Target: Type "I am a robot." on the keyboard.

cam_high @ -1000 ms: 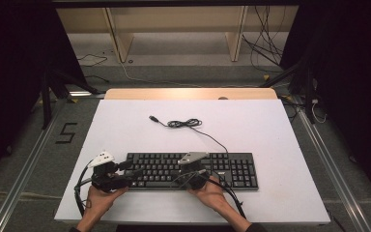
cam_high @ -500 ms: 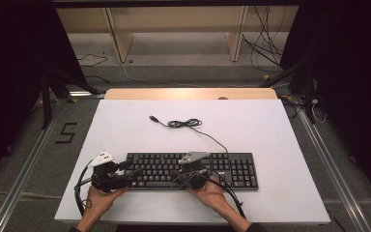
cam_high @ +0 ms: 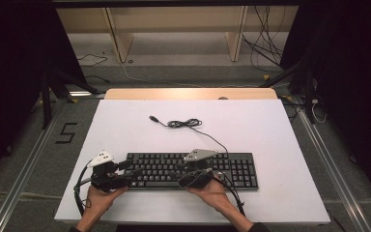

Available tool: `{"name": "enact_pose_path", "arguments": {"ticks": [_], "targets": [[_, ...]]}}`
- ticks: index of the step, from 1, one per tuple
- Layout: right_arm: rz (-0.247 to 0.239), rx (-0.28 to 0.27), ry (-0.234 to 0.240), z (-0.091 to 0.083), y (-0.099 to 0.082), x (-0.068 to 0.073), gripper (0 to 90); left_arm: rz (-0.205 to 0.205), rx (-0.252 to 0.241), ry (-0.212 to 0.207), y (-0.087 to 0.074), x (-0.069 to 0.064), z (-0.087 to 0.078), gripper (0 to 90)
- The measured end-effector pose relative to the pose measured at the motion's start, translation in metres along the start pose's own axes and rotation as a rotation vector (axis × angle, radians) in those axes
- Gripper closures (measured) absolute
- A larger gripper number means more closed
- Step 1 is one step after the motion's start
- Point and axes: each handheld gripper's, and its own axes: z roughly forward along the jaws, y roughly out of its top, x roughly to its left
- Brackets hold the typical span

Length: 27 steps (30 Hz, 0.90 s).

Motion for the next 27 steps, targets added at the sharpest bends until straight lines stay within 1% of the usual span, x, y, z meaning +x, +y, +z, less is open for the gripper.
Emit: {"name": "enact_pose_path", "arguments": {"ticks": [4,8,12,15,16,17,21,23,25,27], "targets": [[0.005,-0.008,0.014,-0.004,0.001,0.001,41.6,-0.001,-0.005,0.000,0.000,0.000,0.000,33.4],[0.002,-0.013,0.024,-0.008,0.001,0.002,33.5,-0.001,-0.006,0.000,0.000,0.001,0.000,33.3],[0.002,-0.021,0.041,-0.012,0.001,0.003,30.0,-0.003,-0.012,0.002,0.000,0.001,-0.001,33.1],[-0.001,-0.030,0.057,-0.016,0.000,0.006,29.2,-0.005,-0.013,0.002,0.000,0.002,-0.002,33.1],[-0.007,-0.033,0.057,-0.017,0.000,0.006,30.4,-0.003,-0.013,0.003,0.000,0.002,-0.002,33.0],[-0.010,-0.037,0.057,-0.018,0.000,0.007,33.6,-0.003,-0.013,0.004,0.000,0.002,-0.002,33.0],[-0.034,-0.047,0.057,-0.023,-0.001,0.010,52.8,-0.005,-0.015,0.006,0.000,0.003,-0.003,33.0],[-0.040,-0.041,0.054,-0.023,-0.002,0.011,60.0,-0.006,-0.014,0.006,0.000,0.003,-0.003,33.0],[-0.039,-0.032,0.053,-0.023,-0.002,0.012,65.5,-0.005,-0.014,0.007,0.000,0.003,-0.003,33.0],[-0.040,-0.019,0.042,-0.022,-0.003,0.012,70.2,-0.009,-0.017,0.008,0.000,0.003,-0.002,33.0]]}}
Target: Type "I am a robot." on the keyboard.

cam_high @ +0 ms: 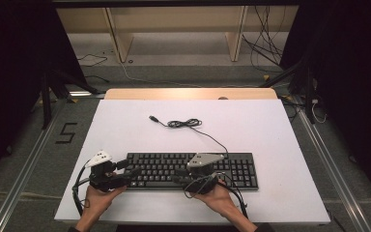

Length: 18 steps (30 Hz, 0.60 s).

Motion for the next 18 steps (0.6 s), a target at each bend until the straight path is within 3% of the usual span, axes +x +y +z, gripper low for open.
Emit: {"name": "enact_pose_path", "arguments": {"ticks": [9,18], "targets": [[-0.017,0.050,-0.025,0.007,-0.006,0.000,89.2,0.007,0.005,-0.002,0.000,0.000,0.000,33.0],[-0.022,0.090,-0.041,0.014,-0.010,-0.002,90.0,0.008,0.007,-0.003,0.000,0.000,0.000,33.0]]}}
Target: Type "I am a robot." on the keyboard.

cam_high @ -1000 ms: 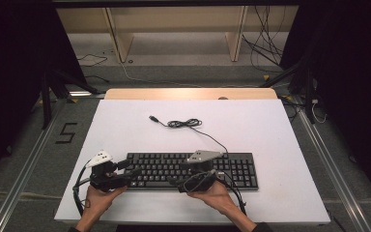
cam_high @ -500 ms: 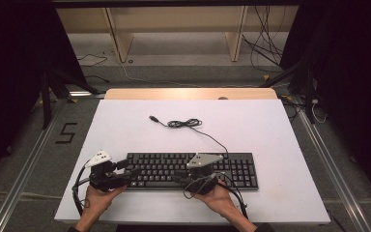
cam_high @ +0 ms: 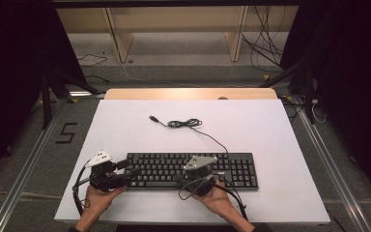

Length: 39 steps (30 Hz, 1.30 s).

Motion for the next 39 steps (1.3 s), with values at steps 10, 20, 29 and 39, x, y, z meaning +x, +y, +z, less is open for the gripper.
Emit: {"name": "enact_pose_path", "arguments": {"ticks": [10,20,29,39], "targets": [[-0.005,0.037,-0.008,0.009,-0.003,-0.001,90.0,0.000,0.001,-0.001,0.000,0.000,0.000,32.9],[-0.013,0.062,-0.020,0.015,-0.005,-0.001,90.0,-0.004,-0.002,-0.003,0.000,-0.001,0.001,32.8],[-0.013,0.053,-0.023,0.016,-0.007,0.002,90.0,0.001,-0.004,-0.005,0.000,-0.001,0.000,31.0],[0.034,-0.027,-0.003,0.001,-0.002,-0.004,76.4,-0.005,-0.011,-0.002,0.000,0.000,0.000,29.4]]}}
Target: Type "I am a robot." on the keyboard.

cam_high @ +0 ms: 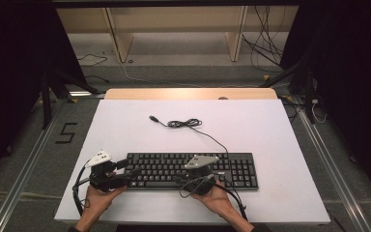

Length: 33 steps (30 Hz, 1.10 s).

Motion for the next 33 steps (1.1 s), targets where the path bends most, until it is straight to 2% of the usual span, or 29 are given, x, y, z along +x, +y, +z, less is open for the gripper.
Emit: {"name": "enact_pose_path", "arguments": {"ticks": [3,10,17,24,26,33], "targets": [[0.010,-0.025,0.003,-0.006,0.002,-0.002,73.6,-0.002,-0.003,0.001,0.000,0.000,0.000,29.4],[0.039,-0.077,0.007,-0.019,0.007,-0.009,56.2,-0.004,-0.004,0.006,0.000,0.001,-0.001,30.3],[0.052,-0.107,-0.019,-0.029,0.007,-0.012,43.0,-0.005,0.010,0.017,0.000,0.002,0.000,35.1],[0.059,-0.134,-0.035,-0.039,0.006,-0.013,36.1,-0.006,0.049,0.050,-0.001,0.005,0.005,53.1],[0.062,-0.141,-0.040,-0.041,0.005,-0.013,34.4,-0.012,0.060,0.047,-0.001,0.006,0.007,59.3],[0.065,-0.156,-0.049,-0.048,0.002,-0.014,33.2,0.015,0.104,0.069,-0.003,0.006,0.014,77.4]]}}
